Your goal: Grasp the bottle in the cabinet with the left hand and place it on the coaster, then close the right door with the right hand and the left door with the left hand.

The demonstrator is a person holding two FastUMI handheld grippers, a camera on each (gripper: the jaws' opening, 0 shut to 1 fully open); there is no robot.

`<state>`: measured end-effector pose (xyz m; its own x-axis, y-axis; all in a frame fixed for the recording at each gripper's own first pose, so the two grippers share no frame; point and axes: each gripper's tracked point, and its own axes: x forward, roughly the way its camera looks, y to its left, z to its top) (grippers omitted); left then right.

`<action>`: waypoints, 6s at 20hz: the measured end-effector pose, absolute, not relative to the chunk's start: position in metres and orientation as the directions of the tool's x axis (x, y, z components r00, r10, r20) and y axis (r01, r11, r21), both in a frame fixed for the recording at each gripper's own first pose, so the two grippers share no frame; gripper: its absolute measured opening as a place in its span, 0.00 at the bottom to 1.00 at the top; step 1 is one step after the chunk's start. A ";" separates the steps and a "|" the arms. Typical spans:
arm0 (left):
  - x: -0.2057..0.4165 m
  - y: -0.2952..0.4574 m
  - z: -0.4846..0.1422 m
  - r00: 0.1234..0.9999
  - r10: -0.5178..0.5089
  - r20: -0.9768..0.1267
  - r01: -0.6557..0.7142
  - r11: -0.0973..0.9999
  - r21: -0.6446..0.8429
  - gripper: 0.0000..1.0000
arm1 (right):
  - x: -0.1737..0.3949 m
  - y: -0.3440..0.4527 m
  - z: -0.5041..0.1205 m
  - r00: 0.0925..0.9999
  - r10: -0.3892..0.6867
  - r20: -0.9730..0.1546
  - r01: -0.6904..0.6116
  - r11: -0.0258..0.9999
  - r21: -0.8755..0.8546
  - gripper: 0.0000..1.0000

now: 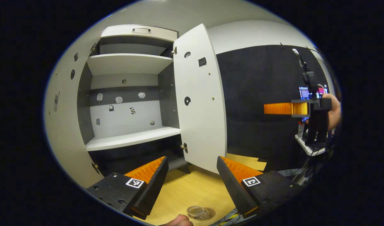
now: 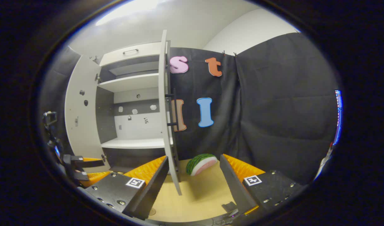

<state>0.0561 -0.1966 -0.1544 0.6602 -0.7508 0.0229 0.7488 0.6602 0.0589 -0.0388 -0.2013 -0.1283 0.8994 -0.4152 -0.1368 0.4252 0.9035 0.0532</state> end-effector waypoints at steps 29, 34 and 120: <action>0.098 -0.076 0.032 0.914 -0.392 0.106 0.395 0.919 -0.009 0.98 | 0.153 -0.256 -0.080 0.937 -0.309 -0.164 0.311 0.950 -0.015 0.90; 0.103 -0.056 0.027 0.924 -0.370 0.093 0.375 0.926 -0.043 0.98 | 0.151 -0.252 -0.075 0.923 -0.346 -0.170 0.342 0.938 -0.050 0.87; 0.227 0.146 -0.061 0.993 -0.030 -0.110 0.009 0.984 -0.180 0.93 | 0.023 -0.055 0.010 0.999 -0.049 -0.023 0.050 0.998 0.039 0.89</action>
